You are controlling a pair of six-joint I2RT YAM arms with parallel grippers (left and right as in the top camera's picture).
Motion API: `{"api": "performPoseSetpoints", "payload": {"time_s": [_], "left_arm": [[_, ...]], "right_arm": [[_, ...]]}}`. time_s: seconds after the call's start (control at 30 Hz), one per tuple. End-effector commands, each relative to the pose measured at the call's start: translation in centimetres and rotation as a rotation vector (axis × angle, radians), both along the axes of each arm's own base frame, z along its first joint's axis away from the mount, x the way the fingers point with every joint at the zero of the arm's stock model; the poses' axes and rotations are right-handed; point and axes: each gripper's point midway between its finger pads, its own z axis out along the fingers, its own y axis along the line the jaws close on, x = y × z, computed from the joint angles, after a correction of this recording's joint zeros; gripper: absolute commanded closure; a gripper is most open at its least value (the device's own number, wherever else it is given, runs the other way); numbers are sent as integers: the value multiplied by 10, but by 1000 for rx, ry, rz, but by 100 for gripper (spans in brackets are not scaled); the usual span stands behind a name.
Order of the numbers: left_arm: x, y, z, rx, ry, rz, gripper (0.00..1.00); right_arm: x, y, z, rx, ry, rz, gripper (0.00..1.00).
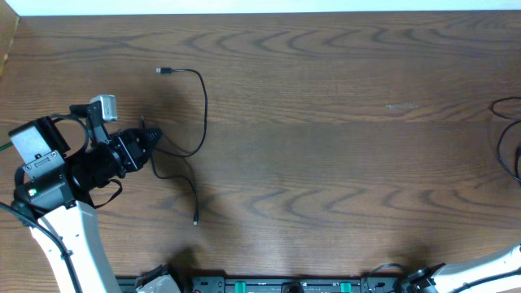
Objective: Untangle cables
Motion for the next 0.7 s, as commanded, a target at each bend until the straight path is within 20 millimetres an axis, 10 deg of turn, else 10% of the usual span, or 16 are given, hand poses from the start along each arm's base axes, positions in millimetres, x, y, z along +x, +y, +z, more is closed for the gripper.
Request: {"api": "performPoseSetpoints", "payload": {"time_s": [0.0,0.37,0.53,0.67], "left_arm": [[-1,-2,1,10,-11,-17,92],[-2,-2,1,8,-8,-18,93],[-2,-2,1,8,-8,-18,93],[-2,-2,1,8,-8,-18,92]], "right_arm": [[-27,-9,-1,-21,62,-88,99],[-79,-16,-37,75,129,-250,97],[-81,-15,-74,136,137,-245,34],[-77,-8,-100,192,129,-222,7]]}}
